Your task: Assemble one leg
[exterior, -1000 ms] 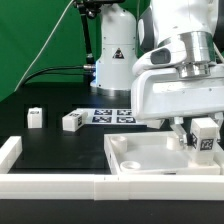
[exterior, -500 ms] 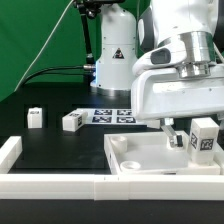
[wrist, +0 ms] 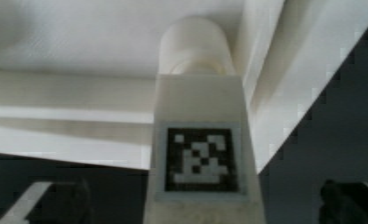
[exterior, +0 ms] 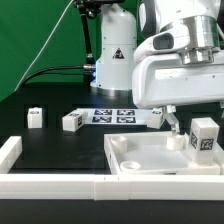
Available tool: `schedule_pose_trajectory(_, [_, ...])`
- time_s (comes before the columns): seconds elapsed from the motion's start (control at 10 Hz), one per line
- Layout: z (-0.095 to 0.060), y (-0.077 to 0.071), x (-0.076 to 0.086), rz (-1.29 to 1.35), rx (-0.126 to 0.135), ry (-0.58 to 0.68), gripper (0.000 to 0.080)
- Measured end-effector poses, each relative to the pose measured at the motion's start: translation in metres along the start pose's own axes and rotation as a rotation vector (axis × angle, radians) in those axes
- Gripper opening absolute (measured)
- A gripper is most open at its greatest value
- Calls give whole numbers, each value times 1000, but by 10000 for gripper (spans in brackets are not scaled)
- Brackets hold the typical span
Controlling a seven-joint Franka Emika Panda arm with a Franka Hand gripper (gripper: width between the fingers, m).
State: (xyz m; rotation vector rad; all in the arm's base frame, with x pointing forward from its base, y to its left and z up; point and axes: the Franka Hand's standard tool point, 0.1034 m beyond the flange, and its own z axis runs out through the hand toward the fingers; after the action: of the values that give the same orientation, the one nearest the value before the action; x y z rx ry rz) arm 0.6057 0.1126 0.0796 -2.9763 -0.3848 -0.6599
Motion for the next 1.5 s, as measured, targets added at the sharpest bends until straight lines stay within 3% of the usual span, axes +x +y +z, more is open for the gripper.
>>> schedule_pose_trajectory(0.1, [0, 0, -1, 0, 1, -5, 649])
schedule_pose_trajectory(0.2, [3, -4, -8, -1, 20, -115, 649])
schedule_pose_trajectory(0.6, [1, 1, -5, 14, 75, -461, 649])
schedule_pose_trajectory(0.7, [3, 4, 4, 15, 68, -418, 649])
schedule_pose_trajectory(1.1, [3, 7, 10, 12, 69, -416, 649])
schedule_pose_trajectory(1.3, [3, 7, 10, 11, 70, -416, 388])
schedule_pose_trajectory(1.4, [3, 7, 10, 11, 70, -417, 388])
schedule_pose_trajectory(1.5, [3, 7, 10, 11, 70, -416, 291])
